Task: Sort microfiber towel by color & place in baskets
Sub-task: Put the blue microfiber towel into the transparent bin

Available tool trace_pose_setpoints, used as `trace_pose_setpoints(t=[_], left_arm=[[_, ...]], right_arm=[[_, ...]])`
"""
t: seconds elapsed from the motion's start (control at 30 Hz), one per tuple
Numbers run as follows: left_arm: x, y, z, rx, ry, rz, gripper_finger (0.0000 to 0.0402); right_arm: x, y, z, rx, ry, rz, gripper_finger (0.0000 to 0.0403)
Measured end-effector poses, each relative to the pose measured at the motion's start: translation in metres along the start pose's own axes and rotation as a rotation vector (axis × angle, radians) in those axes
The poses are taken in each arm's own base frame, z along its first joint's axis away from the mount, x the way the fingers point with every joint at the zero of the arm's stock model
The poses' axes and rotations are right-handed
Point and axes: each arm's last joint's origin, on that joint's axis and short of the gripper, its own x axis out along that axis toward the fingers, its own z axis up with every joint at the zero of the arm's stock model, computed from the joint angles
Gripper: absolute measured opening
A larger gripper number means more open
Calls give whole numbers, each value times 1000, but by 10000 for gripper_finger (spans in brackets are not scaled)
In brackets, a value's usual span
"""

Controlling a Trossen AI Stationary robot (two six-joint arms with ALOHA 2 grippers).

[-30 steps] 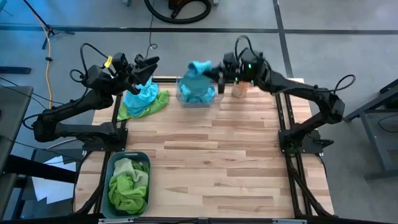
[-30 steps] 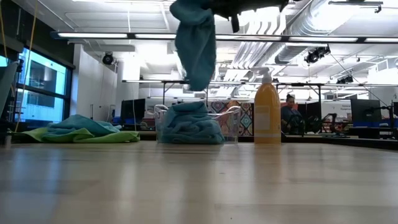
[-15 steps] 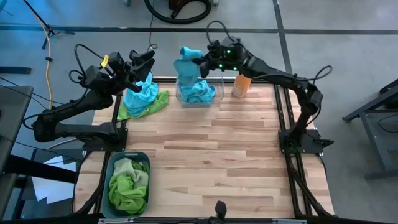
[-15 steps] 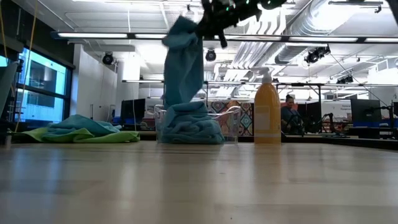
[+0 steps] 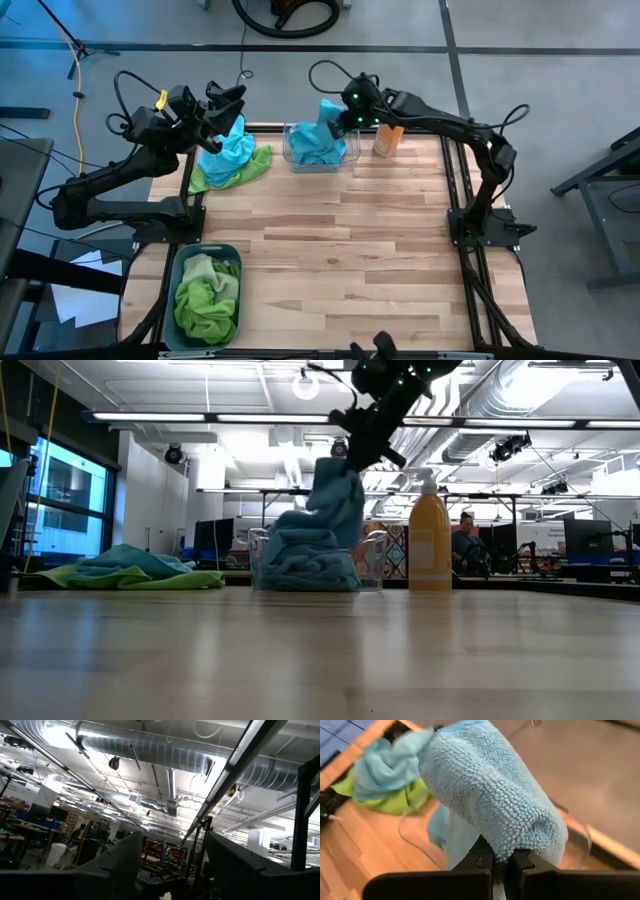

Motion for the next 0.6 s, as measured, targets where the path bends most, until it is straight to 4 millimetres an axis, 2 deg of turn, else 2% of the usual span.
trace_pose_setpoints(t=[0.23, 0.43, 0.6], left_arm=[[0, 1, -3, -5, 30, 13, 209], [0, 1, -3, -6, 35, 15, 209], [0, 2, -5, -10, 52, 23, 209]], right_arm=[[13, 0, -4, 164, 60, 28, 0], [39, 10, 2, 169, 107, 43, 0], [67, 18, 7, 162, 145, 32, 0]])
